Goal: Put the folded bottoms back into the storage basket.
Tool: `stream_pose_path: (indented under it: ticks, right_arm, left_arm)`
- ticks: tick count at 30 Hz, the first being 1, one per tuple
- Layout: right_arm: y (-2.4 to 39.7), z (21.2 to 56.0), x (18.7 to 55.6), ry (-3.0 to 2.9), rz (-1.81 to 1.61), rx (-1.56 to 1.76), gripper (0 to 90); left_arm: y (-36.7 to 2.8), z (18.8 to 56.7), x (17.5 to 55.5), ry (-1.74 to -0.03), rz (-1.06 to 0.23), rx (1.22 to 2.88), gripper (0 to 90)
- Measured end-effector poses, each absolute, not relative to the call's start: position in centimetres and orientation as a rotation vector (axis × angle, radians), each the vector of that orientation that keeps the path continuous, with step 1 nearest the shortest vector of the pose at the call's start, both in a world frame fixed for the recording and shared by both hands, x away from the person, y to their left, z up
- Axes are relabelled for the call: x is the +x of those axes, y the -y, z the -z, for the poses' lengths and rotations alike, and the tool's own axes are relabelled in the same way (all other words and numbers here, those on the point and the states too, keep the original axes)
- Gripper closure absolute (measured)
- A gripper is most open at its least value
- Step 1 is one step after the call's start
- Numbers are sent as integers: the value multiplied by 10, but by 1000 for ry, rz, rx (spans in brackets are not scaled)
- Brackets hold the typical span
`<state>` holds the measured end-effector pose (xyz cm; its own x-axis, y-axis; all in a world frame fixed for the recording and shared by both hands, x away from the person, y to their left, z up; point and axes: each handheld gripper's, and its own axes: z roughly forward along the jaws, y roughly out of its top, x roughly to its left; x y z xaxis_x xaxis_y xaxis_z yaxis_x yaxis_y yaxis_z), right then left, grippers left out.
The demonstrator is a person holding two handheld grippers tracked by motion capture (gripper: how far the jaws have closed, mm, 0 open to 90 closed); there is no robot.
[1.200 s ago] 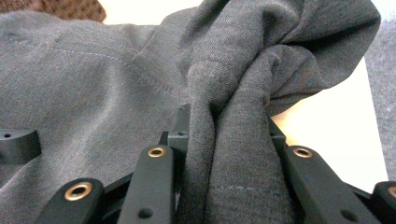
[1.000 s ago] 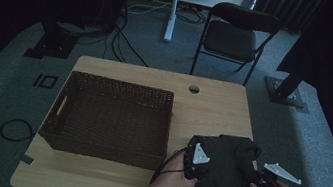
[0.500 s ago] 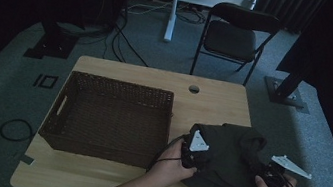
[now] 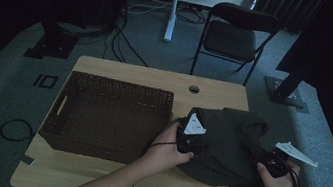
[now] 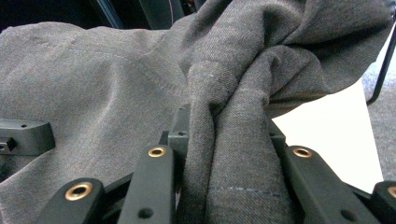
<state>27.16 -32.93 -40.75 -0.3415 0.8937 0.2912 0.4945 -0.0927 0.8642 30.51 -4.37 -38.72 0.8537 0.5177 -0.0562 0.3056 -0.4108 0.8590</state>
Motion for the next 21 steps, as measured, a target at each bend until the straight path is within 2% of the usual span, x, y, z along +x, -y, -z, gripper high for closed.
stream_pose_path:
  ticks: [21]
  right_arm:
    - [280,366,301,-1810,-1484,1439,672]
  left_arm:
    - [-12,349,328,-639,-297,1986,725]
